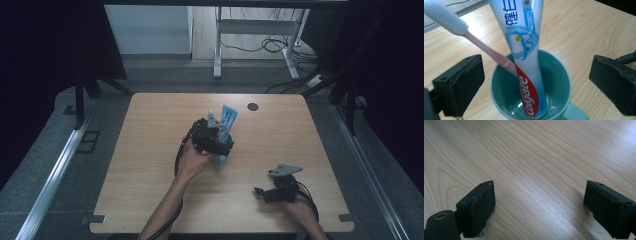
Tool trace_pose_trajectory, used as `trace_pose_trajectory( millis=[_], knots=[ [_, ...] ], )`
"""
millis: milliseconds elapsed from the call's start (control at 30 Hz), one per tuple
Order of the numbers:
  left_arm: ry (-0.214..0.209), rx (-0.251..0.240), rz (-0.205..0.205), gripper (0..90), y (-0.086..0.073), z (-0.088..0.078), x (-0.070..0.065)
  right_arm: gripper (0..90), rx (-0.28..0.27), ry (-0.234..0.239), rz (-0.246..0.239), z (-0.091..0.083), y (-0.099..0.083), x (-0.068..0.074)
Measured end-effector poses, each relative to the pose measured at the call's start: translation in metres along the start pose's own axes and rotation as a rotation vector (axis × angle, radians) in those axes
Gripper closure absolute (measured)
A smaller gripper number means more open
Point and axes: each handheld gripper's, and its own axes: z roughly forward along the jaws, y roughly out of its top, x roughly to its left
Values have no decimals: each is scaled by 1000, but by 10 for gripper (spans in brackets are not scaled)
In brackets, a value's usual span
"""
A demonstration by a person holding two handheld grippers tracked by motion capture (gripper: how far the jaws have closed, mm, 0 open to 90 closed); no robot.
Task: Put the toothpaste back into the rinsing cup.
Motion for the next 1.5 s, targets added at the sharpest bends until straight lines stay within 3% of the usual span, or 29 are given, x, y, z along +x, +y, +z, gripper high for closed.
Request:
trace_pose_trajectory(
  millis=[567, 967, 1500],
  knots=[
    [14, -9, 3, 0, -16, -21, 4, 103, -1, -1, -2, 0, 0, 0],
    [-5, -28, -31, 0, -33, -40, 8, 103, 1, 0, -1, 0, 0, 0],
    [36, 1, -36, 0, -64, -56, 18, 103, 1, 0, -2, 0, 0, 0]
  ],
)
